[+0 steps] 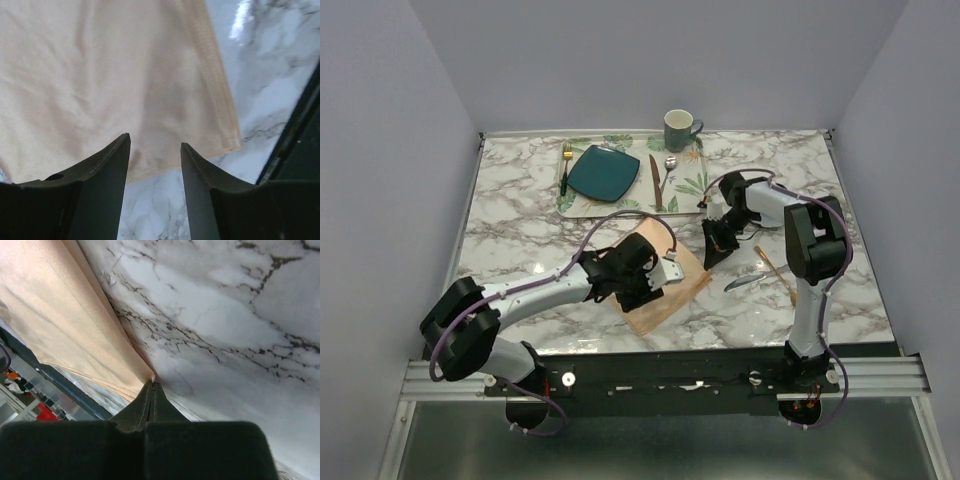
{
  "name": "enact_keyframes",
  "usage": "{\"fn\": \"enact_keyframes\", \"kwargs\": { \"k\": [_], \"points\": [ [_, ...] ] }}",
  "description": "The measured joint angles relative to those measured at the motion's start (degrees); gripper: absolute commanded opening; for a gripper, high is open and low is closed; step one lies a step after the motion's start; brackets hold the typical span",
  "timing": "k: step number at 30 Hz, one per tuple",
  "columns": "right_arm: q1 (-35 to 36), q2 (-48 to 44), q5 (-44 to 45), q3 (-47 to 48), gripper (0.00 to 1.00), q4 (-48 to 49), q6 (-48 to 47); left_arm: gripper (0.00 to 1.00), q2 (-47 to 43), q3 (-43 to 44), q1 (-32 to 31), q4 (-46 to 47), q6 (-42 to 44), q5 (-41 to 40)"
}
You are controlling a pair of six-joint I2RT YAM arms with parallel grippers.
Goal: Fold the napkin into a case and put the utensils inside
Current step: Fold the rectangle-folded napkin at the center of the board.
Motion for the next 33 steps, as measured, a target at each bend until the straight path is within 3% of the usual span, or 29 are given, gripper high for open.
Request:
{"fn": "enact_keyframes", "kwargs": {
  "k": [7,16,27,33],
  "points": [
    [0.0,-1.4,0.0,-0.9,0.01,0.0,0.2,0.57,-0.9,0.0,-11.3,-0.4,-3.8,-2.9],
    [0.0,-1.4,0.0,-1.0,0.01,0.0,0.2,0.56,4.2,0.0,-15.3,-1.4,-5.4,-6.5],
    [0.0,-1.4,0.0,-1.2,0.01,0.0,0.2,0.50,8.2,1.9,-15.7,-1.1,-5.7,-9.0],
    [0.0,-1.4,0.0,-1.7,0.01,0.0,0.2,0.54,8.8,2.2,-15.7,-1.0,-5.7,-9.1]
  ]
}}
